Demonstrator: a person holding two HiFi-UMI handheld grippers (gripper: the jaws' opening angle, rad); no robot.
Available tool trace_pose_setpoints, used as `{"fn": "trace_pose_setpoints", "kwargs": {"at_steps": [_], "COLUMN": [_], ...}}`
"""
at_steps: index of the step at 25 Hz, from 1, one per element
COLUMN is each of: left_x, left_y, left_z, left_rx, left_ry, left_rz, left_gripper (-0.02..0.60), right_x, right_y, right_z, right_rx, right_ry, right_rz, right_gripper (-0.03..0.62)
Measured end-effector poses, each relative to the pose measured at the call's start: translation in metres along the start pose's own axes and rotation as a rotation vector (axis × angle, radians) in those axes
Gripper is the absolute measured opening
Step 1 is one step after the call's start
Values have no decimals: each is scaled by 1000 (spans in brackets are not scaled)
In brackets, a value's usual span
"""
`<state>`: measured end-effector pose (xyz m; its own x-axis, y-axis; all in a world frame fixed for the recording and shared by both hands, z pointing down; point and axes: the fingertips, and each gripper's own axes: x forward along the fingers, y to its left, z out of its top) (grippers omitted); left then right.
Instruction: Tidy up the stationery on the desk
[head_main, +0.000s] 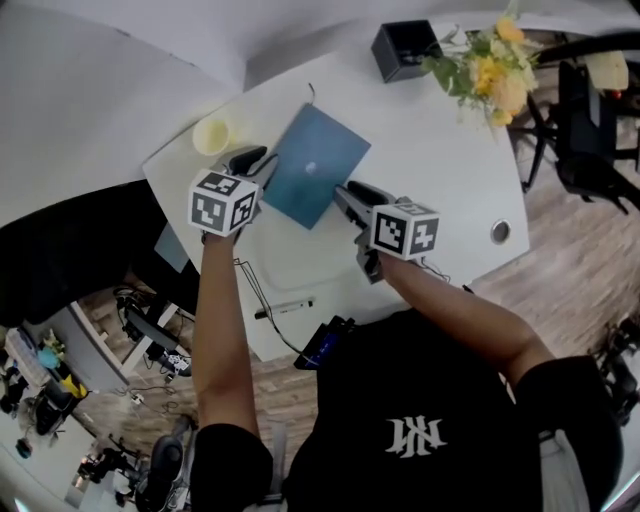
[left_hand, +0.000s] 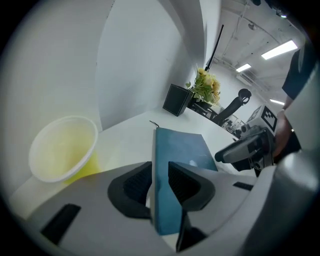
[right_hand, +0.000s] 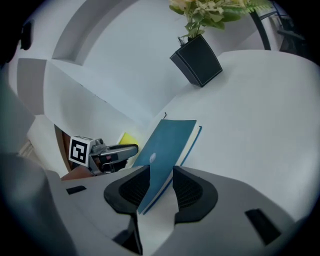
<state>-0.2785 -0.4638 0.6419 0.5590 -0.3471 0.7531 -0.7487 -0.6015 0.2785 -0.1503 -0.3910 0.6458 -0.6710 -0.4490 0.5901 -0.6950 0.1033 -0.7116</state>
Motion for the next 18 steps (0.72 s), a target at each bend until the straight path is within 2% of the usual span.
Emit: {"fn": "trace_pose_setpoints", "kwargs": {"at_steps": [12,18], "left_x": [12,13], "left_y": [-2,-3], "left_z": [-8,-8], "left_rx": [-3,-18], "left_ry": [49,43], "left_rz": [-41,-47], "left_gripper": [115,95], "right_x": [10,13], "right_y": [-12,-13], "right_z": [4,1], "right_rx": [24,4], "right_ry": [24,33], "right_rz": [-84,-94], "right_gripper": [152,136]}}
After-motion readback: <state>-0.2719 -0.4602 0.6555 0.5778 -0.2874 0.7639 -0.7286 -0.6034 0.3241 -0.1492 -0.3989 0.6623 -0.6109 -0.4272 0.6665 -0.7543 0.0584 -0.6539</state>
